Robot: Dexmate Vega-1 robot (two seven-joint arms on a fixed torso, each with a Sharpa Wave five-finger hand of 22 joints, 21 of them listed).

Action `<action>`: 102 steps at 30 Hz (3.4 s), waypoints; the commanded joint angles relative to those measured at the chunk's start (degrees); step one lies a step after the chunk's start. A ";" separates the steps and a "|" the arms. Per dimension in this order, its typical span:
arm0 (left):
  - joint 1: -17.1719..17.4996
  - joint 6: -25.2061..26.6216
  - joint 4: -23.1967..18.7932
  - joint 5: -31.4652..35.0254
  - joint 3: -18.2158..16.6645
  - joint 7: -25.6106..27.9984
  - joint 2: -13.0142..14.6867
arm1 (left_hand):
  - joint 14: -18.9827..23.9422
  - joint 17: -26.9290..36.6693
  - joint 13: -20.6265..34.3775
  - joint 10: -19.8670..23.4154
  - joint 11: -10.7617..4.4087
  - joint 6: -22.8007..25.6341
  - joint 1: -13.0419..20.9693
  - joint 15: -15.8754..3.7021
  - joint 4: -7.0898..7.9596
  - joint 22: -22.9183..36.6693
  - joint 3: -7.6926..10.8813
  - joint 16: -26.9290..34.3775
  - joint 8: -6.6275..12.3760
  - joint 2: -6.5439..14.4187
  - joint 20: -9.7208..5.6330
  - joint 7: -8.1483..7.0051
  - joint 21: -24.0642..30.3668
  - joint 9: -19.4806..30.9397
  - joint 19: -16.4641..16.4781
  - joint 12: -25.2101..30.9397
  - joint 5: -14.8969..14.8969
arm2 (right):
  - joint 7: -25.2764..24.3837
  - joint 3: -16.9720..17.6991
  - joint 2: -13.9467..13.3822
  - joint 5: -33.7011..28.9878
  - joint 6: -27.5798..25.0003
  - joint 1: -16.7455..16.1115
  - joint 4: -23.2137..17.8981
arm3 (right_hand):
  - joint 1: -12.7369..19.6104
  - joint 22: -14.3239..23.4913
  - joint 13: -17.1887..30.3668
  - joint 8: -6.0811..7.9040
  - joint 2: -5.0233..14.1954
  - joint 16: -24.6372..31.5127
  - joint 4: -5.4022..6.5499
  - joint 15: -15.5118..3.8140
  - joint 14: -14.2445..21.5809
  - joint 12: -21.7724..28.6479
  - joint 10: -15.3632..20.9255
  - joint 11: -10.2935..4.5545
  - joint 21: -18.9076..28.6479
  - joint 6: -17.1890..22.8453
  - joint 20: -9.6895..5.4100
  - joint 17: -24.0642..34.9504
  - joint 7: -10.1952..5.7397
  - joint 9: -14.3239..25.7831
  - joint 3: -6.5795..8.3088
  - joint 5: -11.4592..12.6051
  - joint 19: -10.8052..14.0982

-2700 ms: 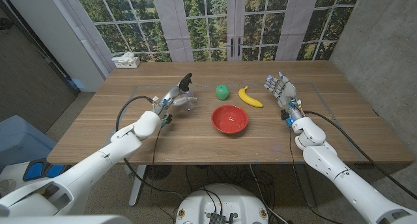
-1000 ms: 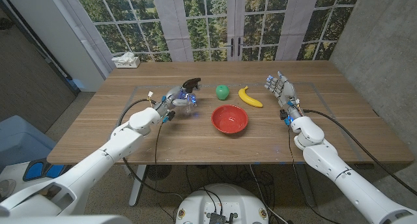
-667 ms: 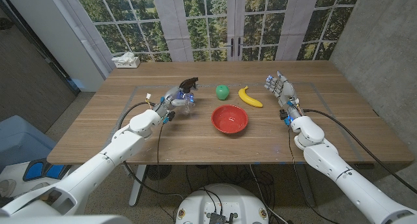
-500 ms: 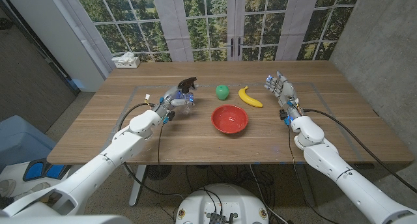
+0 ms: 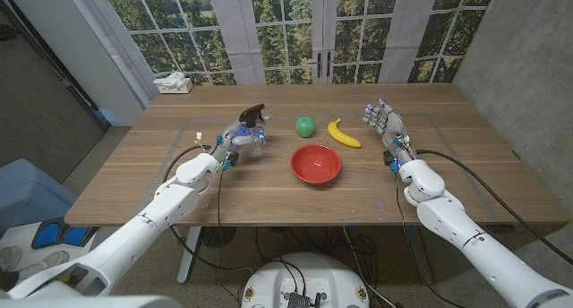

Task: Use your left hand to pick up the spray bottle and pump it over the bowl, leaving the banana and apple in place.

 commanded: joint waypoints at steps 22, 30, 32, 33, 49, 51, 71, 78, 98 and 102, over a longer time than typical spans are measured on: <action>1.77 1.13 -5.78 -2.45 -2.18 -0.37 3.28 | 0.50 -0.15 2.15 -0.09 0.27 -1.18 13.04 -9.29 2.81 -0.81 5.17 1.35 0.80 12.85 2.58 0.33 6.00 2.42 -0.21 2.28 -0.68 | 1.26 -0.58 1.00 0.25 1.17 1.12 1.87 | -0.07 0.33 0.27 0.13 0.95 0.24 0.24 -0.32 0.26 0.02 0.55 0.26 -0.79 0.76 -0.01 0.19 0.15 0.29 0.29 0.37 0.45; 2.17 2.42 -7.55 -2.95 -2.28 -1.06 4.59 | 0.92 -0.06 2.04 0.35 0.42 -1.62 13.03 -9.29 2.80 -1.22 5.70 1.93 0.93 12.70 3.03 0.64 6.65 3.04 -0.36 2.65 -0.90 | 1.66 -0.65 1.15 0.39 1.67 1.05 2.24 | -0.04 0.34 0.28 0.10 0.92 0.22 0.19 -0.27 0.28 -0.03 0.56 0.34 -0.98 0.76 -0.03 0.18 0.11 0.30 0.31 0.37 0.54; 2.06 2.74 -7.91 -2.98 -2.19 -1.70 5.08 | 1.03 -0.01 1.90 0.57 0.48 -1.72 13.03 -9.29 2.80 -1.36 5.86 2.13 0.98 12.63 3.04 0.69 6.85 3.22 -0.36 2.73 -0.98 | 1.87 -0.66 1.18 0.53 1.81 1.02 2.39 | -0.05 0.34 0.28 0.09 0.92 0.21 0.19 -0.26 0.27 -0.03 0.60 0.35 -1.03 0.75 -0.02 0.17 0.11 0.30 0.32 0.37 0.59; 2.24 2.73 -8.25 -3.01 -2.26 -1.41 5.05 | 0.90 -0.21 1.92 0.75 0.48 -1.76 13.03 -9.31 2.81 -1.47 5.99 2.04 1.03 12.60 2.96 0.71 7.00 3.36 -0.36 2.88 -1.04 | 2.05 -0.62 1.31 0.70 2.10 0.95 2.54 | -0.05 0.34 0.28 0.09 0.91 0.20 0.19 -0.31 0.24 -0.03 0.60 0.35 -1.05 0.76 -0.02 0.17 0.13 0.30 0.32 0.37 0.60; 1.94 4.48 -11.23 -4.29 -1.70 -5.42 7.31 | 0.94 -0.31 1.77 1.20 0.71 -2.01 13.03 -9.26 2.79 -2.04 6.76 2.54 1.27 12.22 3.00 1.38 7.88 4.12 -0.47 3.37 -1.37 | 2.07 -0.16 1.52 0.83 4.16 -0.64 2.15 | -0.14 0.35 0.31 0.06 0.87 0.14 0.19 -0.26 0.27 -0.13 0.66 0.30 -1.53 0.81 0.01 0.16 0.11 0.30 0.32 0.36 0.79; 2.15 4.71 -11.91 -4.13 -1.71 -5.36 7.75 | 0.94 -0.31 1.85 1.15 0.84 -2.03 13.02 -9.26 2.79 -2.09 6.80 2.58 1.28 12.20 3.07 1.38 7.94 4.17 -0.44 3.43 -1.40 | 1.91 -0.08 1.59 0.81 4.37 -0.84 2.04 | -0.13 0.35 0.31 0.05 0.87 0.12 0.18 -0.26 0.24 -0.15 0.63 0.30 -1.59 0.80 0.00 0.15 0.09 0.30 0.33 0.37 0.79; 2.42 6.68 -15.83 -5.05 -1.29 -9.63 11.30 | 1.18 -0.48 1.40 1.75 1.02 -2.24 12.99 -9.26 2.81 -3.18 7.56 3.21 1.52 11.83 3.03 1.92 8.78 5.02 -0.23 3.94 -1.87 | 1.83 0.66 1.96 0.70 7.76 -3.69 1.18 | -0.23 0.36 0.33 0.01 0.87 0.07 0.20 -0.33 0.30 -0.27 0.65 0.32 -2.13 0.82 0.01 0.15 0.08 0.30 0.35 0.37 1.01; 2.11 6.14 -15.67 -5.44 -0.98 -11.59 11.48 | 1.28 -0.50 1.45 1.85 1.14 -2.22 13.02 -9.25 2.80 -3.47 7.76 3.38 1.60 11.74 3.05 2.15 8.98 5.22 -0.18 4.17 -2.02 | 1.15 0.88 2.02 0.01 8.66 -4.68 0.37 | -0.26 0.37 0.34 -0.01 0.85 0.04 0.19 -0.28 0.30 -0.32 0.63 0.39 -2.32 0.82 0.01 0.14 0.15 0.30 0.35 0.37 1.09; 2.05 8.14 -18.37 -6.71 -0.46 -15.89 14.42 | 1.48 -0.74 1.26 2.24 1.44 -2.24 12.99 -9.24 2.82 -4.51 8.48 3.79 1.77 11.37 3.03 2.50 9.65 5.89 0.08 4.76 -2.42 | -0.42 1.39 2.42 -1.35 10.37 -6.83 -1.37 | -0.28 0.38 0.36 -0.04 0.81 -0.05 0.10 -0.27 0.33 -0.38 0.76 0.41 -2.95 0.83 -0.01 0.09 0.13 0.30 0.38 0.37 1.32; 1.64 8.81 -18.90 -6.59 -0.13 -16.96 15.16 | 1.45 -0.81 1.25 2.24 1.47 -2.25 12.99 -9.24 2.82 -4.65 8.54 3.79 1.78 11.34 3.01 2.52 9.74 5.98 0.06 4.84 -2.47 | -0.63 1.48 2.48 -1.73 10.88 -7.23 -1.57 | -0.32 0.38 0.37 -0.05 0.81 -0.05 0.12 -0.37 0.38 -0.42 0.72 0.38 -3.06 0.82 -0.01 0.09 0.12 0.30 0.37 0.37 1.36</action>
